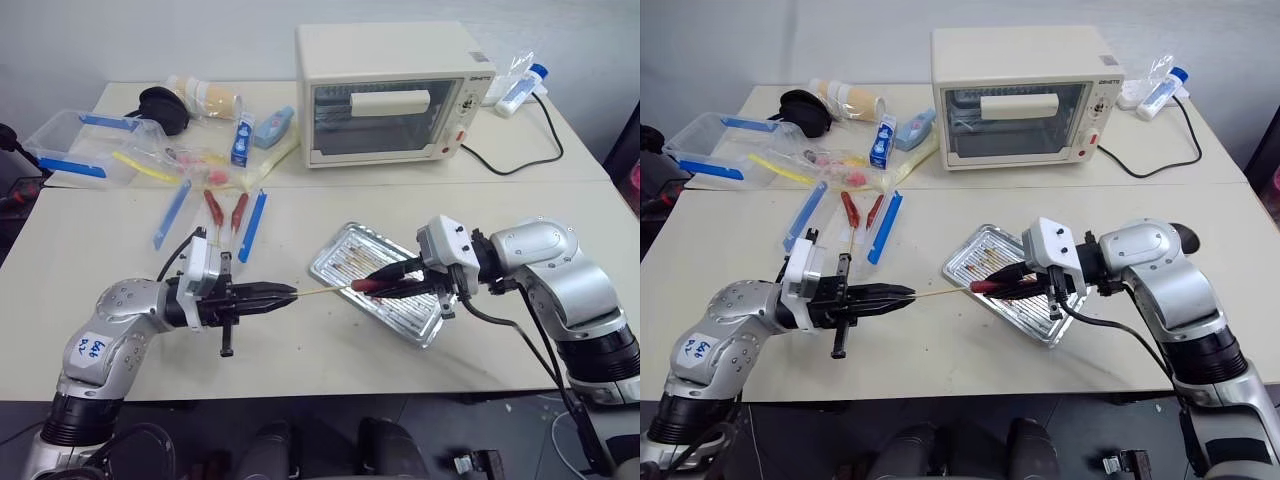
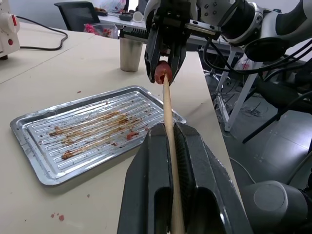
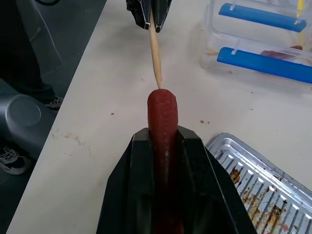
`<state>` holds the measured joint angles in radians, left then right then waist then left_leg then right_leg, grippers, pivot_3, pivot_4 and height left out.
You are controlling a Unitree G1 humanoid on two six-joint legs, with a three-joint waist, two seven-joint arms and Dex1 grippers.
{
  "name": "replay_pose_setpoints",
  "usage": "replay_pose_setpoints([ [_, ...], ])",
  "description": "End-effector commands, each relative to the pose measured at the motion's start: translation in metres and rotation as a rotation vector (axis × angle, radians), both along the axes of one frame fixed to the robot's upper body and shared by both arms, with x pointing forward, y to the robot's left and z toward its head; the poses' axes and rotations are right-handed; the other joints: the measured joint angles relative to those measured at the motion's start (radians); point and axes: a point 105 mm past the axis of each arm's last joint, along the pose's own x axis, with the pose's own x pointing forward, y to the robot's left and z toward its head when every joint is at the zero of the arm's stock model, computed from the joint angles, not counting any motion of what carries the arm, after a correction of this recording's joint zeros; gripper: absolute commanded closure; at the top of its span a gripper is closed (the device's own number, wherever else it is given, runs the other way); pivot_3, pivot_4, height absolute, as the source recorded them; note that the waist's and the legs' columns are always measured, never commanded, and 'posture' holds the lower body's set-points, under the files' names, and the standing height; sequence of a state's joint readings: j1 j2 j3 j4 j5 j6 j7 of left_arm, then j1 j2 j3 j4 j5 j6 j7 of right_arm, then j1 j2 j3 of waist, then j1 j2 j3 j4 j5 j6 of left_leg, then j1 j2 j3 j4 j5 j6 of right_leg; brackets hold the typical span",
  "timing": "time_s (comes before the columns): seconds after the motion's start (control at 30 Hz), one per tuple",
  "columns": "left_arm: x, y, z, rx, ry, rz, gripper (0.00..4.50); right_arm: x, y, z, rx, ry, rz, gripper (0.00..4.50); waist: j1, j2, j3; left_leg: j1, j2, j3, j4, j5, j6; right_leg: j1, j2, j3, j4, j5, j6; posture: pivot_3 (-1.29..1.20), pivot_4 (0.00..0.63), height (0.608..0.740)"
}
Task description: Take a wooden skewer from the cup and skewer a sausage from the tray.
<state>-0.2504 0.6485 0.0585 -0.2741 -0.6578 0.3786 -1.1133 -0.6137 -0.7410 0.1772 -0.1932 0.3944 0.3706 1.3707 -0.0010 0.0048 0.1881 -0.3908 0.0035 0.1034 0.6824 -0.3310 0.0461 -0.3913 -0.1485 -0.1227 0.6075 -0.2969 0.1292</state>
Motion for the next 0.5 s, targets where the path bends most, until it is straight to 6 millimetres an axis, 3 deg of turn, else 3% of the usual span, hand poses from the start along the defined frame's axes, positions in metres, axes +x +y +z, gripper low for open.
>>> replay_pose_setpoints([
  [0.03, -0.002, -0.004, 0.005, 0.008, -0.043, -0.012, 4.5, -0.003, 0.005, 0.009, 0.008, -0.044, 0.031, 4.09, 0.0, 0.0, 0.0, 0.0, 0.0, 0.0, 0.0, 0.0, 0.0, 0.0, 0.0, 0.0, 0.0, 0.0, 0.0, 0.0, 0.15, 0.74],
  [0.27, 0.001, -0.006, 0.001, 0.015, -0.042, -0.018, 4.5, -0.003, 0.011, 0.012, 0.01, -0.058, 0.05, 4.09, 0.0, 0.0, 0.0, 0.0, 0.0, 0.0, 0.0, 0.0, 0.0, 0.0, 0.0, 0.0, 0.0, 0.0, 0.0, 0.0, 0.15, 0.74],
  [0.5, 0.001, 0.001, 0.002, 0.017, -0.037, -0.003, 4.5, 0.003, 0.0, 0.011, -0.007, -0.061, 0.017, 4.09, 0.0, 0.0, 0.0, 0.0, 0.0, 0.0, 0.0, 0.0, 0.0, 0.0, 0.0, 0.0, 0.0, 0.0, 0.0, 0.0, 0.15, 0.74],
])
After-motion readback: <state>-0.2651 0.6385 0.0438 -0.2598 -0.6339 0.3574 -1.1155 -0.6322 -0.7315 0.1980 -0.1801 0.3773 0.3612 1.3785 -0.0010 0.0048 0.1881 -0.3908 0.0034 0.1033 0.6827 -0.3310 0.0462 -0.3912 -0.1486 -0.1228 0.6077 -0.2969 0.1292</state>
